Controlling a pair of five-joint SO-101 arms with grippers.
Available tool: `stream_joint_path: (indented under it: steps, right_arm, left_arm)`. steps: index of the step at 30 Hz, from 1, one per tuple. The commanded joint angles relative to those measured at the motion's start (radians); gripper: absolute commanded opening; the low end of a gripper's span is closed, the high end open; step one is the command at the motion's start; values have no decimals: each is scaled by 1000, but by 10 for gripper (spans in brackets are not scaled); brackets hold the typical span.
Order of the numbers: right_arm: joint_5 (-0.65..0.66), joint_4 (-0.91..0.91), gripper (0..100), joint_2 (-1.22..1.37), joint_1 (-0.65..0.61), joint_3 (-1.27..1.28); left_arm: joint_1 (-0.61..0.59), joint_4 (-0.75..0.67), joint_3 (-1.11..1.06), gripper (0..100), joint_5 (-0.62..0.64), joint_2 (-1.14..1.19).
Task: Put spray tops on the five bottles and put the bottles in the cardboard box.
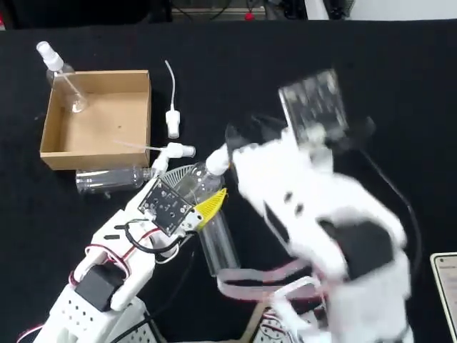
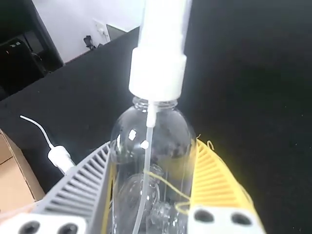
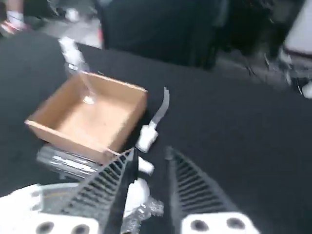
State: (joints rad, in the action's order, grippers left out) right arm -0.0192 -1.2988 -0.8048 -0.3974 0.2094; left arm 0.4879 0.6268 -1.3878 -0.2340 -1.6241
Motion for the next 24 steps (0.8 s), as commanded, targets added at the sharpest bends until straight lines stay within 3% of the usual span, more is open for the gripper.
stream_joint_path:
  steps: [1, 8, 16, 22, 24]
  right_arm:
    - [9, -3, 39, 96, 32, -48]
    - [8, -87, 38, 111, -64, -44]
    - [9, -8, 41, 105, -91, -64]
    - [9, -17, 175, 105, -87, -269]
    - [11, -37, 170, 105, -86, -366]
  left_arm:
    - [8, -26, 22, 95, 9, -11]
    - [8, -26, 22, 95, 9, -11]
    - [10, -26, 35, 95, 9, -11]
    - [10, -28, 44, 95, 9, -11]
    - [2, -28, 45, 95, 9, -11]
